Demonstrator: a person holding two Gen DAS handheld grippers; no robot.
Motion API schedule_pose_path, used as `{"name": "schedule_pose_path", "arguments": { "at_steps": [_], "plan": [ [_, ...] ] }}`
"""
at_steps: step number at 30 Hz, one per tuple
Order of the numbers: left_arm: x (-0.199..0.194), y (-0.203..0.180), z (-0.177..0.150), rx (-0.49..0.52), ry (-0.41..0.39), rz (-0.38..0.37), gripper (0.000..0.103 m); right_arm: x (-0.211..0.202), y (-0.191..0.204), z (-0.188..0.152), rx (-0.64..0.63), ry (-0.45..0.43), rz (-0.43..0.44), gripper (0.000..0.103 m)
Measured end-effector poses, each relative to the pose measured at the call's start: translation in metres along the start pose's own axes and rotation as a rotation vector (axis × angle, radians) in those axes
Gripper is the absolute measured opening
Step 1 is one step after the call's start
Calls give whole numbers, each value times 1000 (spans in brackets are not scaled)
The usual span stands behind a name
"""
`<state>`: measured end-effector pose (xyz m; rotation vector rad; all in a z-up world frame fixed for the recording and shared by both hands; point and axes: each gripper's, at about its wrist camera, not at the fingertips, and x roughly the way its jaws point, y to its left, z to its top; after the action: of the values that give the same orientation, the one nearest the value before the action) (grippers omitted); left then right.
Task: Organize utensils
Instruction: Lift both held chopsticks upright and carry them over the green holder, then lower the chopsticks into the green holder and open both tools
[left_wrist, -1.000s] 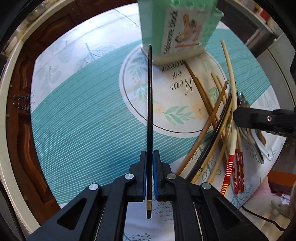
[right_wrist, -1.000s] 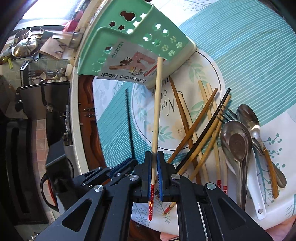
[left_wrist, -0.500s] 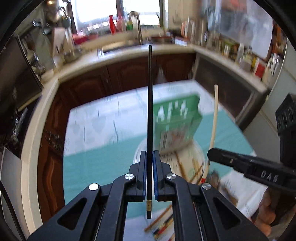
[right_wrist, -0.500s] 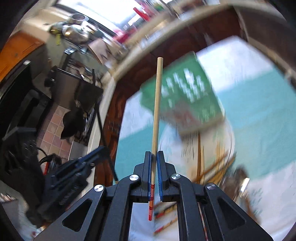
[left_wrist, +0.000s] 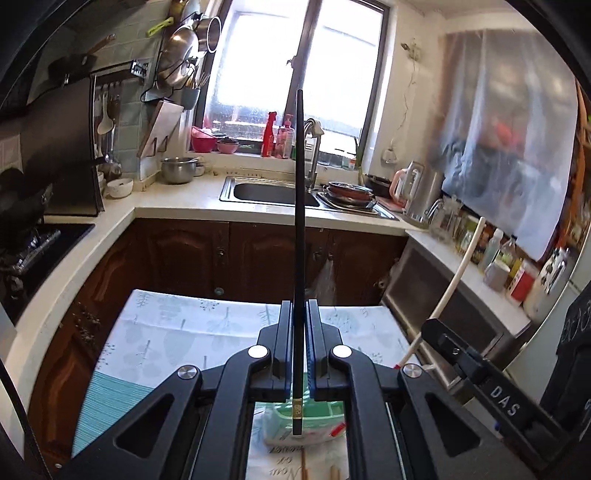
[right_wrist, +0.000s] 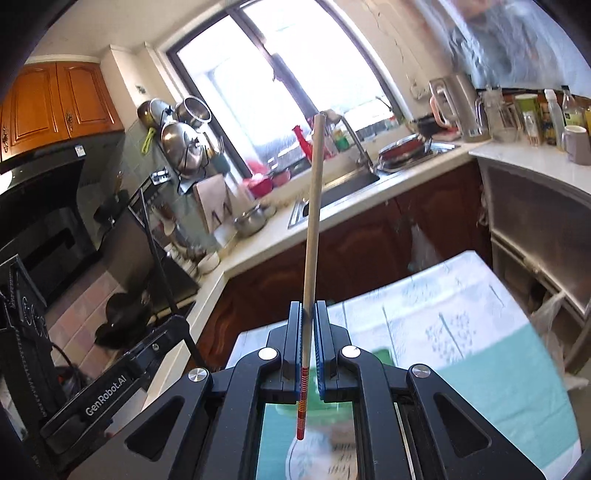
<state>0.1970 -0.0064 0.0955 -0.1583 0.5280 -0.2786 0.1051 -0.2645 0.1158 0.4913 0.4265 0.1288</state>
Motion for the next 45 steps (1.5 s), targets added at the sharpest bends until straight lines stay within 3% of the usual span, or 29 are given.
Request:
{"name": "schedule_pose_path", "arguments": {
  "at_steps": [6, 10, 15, 20, 23, 28, 29, 31, 32, 33, 40, 45],
  "plan": [
    [26, 5, -9, -26, -28, 9, 3, 49, 4, 5, -105, -90, -28, 6],
    [51, 12, -24, -47, 16, -7, 3, 84, 6, -8, -212, -99, -23, 6],
    [75, 27, -45, -84, 44, -11, 3, 128, 3, -36, -333, -22, -12, 6],
    [86, 35, -58, -92, 12, 3, 3, 165, -1, -73, -455, 32, -8, 6],
    [85, 35, -62, -83, -28, 14, 4, 182, -4, -91, -493, 82, 15, 6],
    [88, 35, -75, -72, -20, 19, 4, 203, -6, -117, -529, 184, 43, 7],
    [87, 36, -78, -78, -14, 20, 8, 208, -6, -122, -529, 212, 60, 11],
    [84, 38, -83, -99, 13, 19, 19, 211, -4, -130, -532, 241, 78, 28],
    [81, 39, -84, -111, 21, 13, 29, 210, -2, -134, -539, 229, 82, 37],
    [79, 40, -86, -120, 28, 11, 32, 208, 1, -137, -550, 211, 81, 42],
    [51, 49, -92, -134, 137, 11, 48, 187, 12, -139, -520, 210, 75, 42],
    [27, 55, -102, -76, 229, 32, 57, 165, 17, -147, -503, 270, 40, 42]
  ]
}}
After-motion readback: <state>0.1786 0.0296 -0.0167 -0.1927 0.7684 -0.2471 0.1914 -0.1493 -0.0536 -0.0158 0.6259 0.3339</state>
